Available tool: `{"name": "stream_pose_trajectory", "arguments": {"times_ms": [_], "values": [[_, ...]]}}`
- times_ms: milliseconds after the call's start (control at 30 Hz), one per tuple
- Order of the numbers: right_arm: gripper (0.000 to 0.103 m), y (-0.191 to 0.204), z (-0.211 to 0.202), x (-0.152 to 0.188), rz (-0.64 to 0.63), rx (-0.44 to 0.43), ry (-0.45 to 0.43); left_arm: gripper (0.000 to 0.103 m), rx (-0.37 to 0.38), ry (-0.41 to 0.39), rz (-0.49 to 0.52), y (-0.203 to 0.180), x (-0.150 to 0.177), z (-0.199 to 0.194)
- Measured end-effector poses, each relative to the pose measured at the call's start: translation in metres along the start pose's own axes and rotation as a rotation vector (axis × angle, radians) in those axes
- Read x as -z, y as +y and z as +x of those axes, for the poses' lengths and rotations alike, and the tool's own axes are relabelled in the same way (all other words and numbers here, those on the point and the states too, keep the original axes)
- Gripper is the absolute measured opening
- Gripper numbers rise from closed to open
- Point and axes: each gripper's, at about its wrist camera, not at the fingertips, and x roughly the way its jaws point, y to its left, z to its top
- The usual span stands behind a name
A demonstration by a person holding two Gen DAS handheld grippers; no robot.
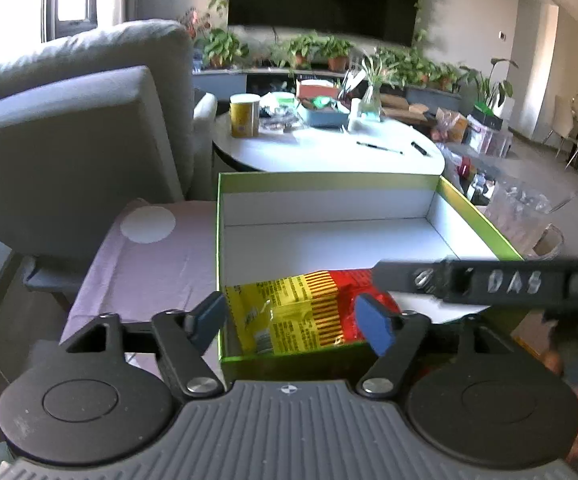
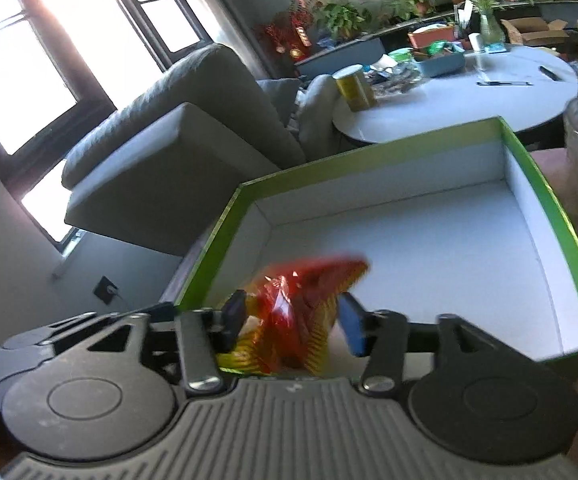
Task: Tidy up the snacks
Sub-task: 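Move the right tool toward the green cheese-puff bag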
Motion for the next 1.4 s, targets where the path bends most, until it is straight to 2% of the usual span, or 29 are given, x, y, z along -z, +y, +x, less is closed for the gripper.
{"name": "stream_pose_trajectory", "arguments": {"times_ms": [100,300,467,600,800,967,1267,1400], "values": [[0.062,-0.008,-0.02,0.0,0.005,0.01,-0.045,0.073,0.006,-0.029,0.006,-0.001,0.007,-0.015],[0.062,-0.012,-0.062,0.009,0.01,-0.019,-0.087,0.075,0.081,-0.038,0.016,-0.006,0.016,-0.04],[0.062,-0.01,-0.086,0.027,0.023,-0.06,-0.073,0.075,0.09,-0.014,0.039,-0.011,0.036,-0.057],[0.062,0.0,-0.095,0.037,-0.005,-0.04,-0.067,0.075,0.123,0.01,0.042,-0.015,0.054,-0.066],[0.062,0.011,-0.099,0.056,-0.026,-0.054,-0.033,0.076,0.086,0.022,0.077,-0.018,0.08,-0.079],[0.062,0.022,-0.092,0.07,-0.04,-0.068,0.014,0.076,0.077,0.055,0.042,0.0,0.096,-0.095],[0.062,0.063,-0.054,0.096,-0.079,-0.18,0.167,0.076,0.034,0.064,0.017,0.027,0.125,-0.129],[0.062,0.072,-0.065,0.096,-0.115,-0.191,0.145,0.076,0.034,0.055,-0.027,0.036,0.124,-0.131]]}}
